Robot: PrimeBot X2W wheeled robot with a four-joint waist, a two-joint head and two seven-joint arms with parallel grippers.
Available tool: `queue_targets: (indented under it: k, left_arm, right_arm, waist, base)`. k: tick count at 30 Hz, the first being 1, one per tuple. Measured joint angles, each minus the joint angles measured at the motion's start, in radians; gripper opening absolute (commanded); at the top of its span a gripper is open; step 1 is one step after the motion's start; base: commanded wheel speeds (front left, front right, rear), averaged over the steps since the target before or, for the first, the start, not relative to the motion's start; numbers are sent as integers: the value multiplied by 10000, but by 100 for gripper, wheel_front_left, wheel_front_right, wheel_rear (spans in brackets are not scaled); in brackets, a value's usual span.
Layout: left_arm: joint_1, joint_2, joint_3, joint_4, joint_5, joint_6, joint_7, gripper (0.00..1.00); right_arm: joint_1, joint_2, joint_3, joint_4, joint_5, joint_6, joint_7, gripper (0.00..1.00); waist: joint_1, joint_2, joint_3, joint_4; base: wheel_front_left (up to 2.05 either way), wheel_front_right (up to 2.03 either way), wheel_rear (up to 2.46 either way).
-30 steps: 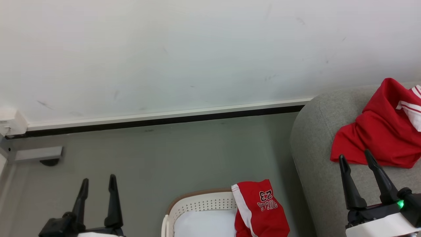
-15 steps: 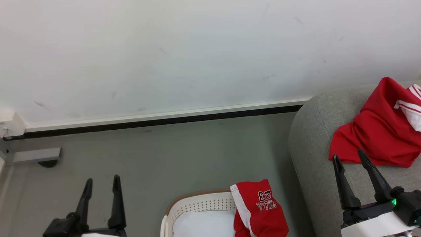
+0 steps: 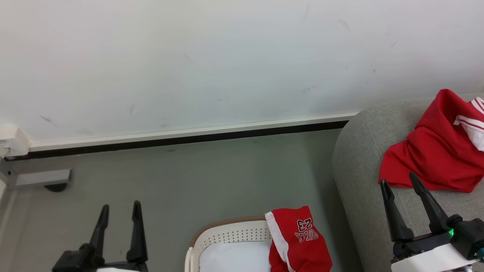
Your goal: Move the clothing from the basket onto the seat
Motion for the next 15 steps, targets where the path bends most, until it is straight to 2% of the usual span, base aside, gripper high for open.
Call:
queue_targets:
  k: [15]
  left_arm:
    - [10, -2, -150, -2, -25, 56, 0, 100]
  right_arm:
    - [-80, -77, -12, 36, 86, 0, 0, 100]
  waist:
    - [1, 0, 49, -191]
  base:
    - [0, 0, 0]
